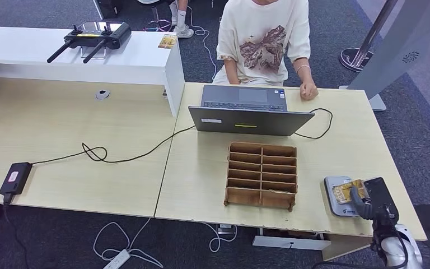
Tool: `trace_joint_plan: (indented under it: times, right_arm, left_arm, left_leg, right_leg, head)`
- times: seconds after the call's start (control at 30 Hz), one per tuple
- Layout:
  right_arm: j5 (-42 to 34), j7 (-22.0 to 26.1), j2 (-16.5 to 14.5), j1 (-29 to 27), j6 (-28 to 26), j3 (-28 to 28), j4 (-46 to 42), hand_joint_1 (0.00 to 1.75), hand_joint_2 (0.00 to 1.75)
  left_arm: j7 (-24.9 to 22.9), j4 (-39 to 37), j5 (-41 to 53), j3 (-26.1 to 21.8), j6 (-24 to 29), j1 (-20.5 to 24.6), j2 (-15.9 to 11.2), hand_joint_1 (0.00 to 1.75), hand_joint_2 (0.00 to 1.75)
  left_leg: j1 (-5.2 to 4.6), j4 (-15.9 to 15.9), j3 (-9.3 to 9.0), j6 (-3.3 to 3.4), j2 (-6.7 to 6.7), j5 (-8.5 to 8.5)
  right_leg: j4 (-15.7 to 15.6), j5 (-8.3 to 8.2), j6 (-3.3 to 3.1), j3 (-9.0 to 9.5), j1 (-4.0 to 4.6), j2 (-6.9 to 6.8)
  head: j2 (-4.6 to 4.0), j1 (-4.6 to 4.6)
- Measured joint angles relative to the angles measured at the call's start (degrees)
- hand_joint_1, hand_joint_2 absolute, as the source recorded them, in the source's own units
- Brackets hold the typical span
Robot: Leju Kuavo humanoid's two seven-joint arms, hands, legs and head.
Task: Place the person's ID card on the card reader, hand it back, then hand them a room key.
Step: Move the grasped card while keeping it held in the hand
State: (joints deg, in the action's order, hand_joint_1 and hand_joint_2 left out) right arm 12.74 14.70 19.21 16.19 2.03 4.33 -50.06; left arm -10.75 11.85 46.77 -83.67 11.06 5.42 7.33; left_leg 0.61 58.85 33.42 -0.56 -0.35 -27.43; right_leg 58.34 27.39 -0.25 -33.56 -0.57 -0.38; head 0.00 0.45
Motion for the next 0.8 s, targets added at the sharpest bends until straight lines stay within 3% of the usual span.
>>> trace_joint_plan:
  times: [0.17, 0.8]
  right_arm:
    - [3.59, -0.89, 0.0, 0.52, -3.08, -0.84, 0.59, 1.75, 1.75]
    - [10.02, -3.18, -0.22, -0.59, -6.4, -1.01, -1.46, 1.75, 1.75]
  left_arm:
    - [-0.02, 0.0, -0.02, -0.11, 0.23, 0.01, 0.04, 0.0, 0.0]
    - [-0.02, 0.0, 0.19, -0.17, 0.18, -0.01, 0.05, 0.0, 0.0]
  left_leg:
    - [0.0, 0.0, -0.01, 0.0, 0.01, 0.0]
    - [0.0, 0.0, -0.05, 0.0, 0.01, 0.0]
  right_leg:
    - [0.0, 0.0, 0.0, 0.0, 0.0, 0.01]
    - [-0.01, 0.0, 0.0, 0.03, 0.0, 0.01]
  head:
    - [0.0, 0.0]
    - [0.0, 0.01]
